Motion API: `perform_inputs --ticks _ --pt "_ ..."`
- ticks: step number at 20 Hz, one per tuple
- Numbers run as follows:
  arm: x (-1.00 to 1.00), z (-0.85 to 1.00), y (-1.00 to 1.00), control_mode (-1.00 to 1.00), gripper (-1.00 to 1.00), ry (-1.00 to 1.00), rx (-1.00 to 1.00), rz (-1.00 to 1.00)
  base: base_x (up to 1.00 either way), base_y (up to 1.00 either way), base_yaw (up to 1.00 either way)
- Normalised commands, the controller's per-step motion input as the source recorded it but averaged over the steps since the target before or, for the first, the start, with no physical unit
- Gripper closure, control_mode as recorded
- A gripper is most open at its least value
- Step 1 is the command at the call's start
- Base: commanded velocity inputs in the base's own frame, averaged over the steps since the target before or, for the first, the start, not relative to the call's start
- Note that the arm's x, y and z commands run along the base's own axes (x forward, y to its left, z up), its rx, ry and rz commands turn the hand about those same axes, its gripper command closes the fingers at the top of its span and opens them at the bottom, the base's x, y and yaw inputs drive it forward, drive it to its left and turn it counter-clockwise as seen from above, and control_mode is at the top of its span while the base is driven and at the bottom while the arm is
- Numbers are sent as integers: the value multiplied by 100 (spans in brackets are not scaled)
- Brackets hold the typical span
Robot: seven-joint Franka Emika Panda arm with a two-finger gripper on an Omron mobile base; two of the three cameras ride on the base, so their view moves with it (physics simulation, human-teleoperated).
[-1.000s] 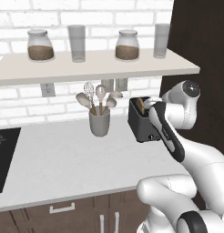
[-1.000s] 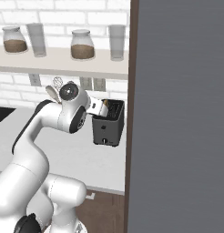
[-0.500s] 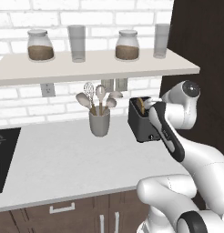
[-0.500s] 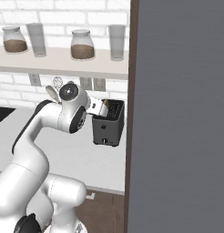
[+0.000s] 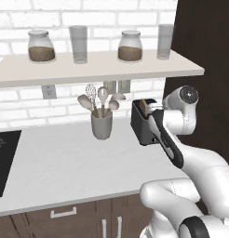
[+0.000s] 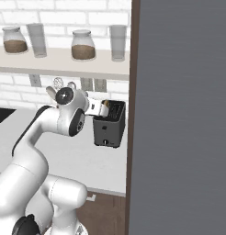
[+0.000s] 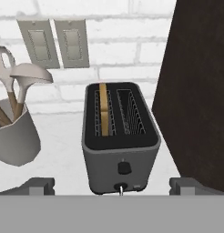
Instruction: Start the toaster. Once the lever pops up, take the bread to the plate on the dining counter.
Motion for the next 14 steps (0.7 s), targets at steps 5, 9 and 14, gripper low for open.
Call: perform_inputs --ticks 5,9,14 --pt "31 -21 0 -100 -100 0 0 1 0 0 0" --pt "42 -5 0 -100 -100 1 0 2 0 0 0" --pt "42 0 0 -100 -100 6 0 3 0 0 0"
